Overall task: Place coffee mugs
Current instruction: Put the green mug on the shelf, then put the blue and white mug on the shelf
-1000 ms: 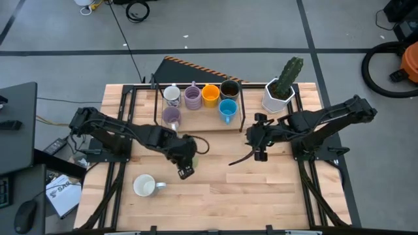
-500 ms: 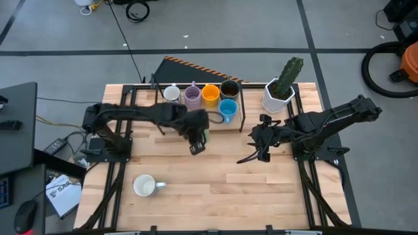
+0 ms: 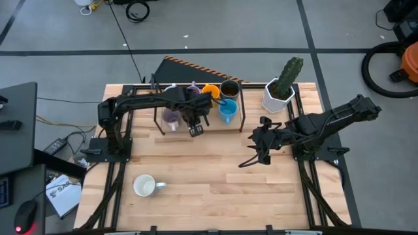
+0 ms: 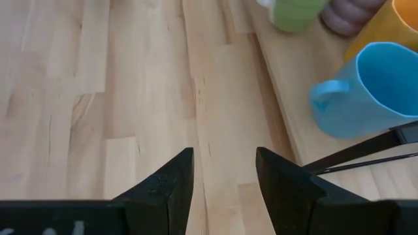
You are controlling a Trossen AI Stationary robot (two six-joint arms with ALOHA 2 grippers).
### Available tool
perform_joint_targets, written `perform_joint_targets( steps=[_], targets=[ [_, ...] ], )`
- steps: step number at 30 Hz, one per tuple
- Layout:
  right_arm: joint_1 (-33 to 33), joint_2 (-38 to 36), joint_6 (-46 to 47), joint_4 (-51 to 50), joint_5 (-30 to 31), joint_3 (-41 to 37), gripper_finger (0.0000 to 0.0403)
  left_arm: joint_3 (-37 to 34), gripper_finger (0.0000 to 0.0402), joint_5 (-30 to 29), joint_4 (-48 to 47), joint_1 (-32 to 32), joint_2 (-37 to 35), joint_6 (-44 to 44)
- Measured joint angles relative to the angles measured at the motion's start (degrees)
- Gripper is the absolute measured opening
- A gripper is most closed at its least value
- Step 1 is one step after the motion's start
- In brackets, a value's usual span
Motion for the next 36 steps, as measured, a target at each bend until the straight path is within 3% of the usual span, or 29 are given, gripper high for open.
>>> perform_joint_targets(
  steps=[17,29,36],
  targets=[
    [0.41,0.02,0.73,0.0,0.3,0.0,0.0171,-0.1,0.0028,-1.06,-3.14,3.46,2.39,3.75],
    [0.43,0.04,-0.4,0.12,0.38,0.0,0.0171,-0.16,0.0136,-2.95,-3.25,2.34,2.32,3.73],
    [0.43,0.04,-1.22,0.4,0.41,0.0,0.0171,3.74,0.0155,-5.01,-3.24,-0.11,0.09,4.11]
  ],
)
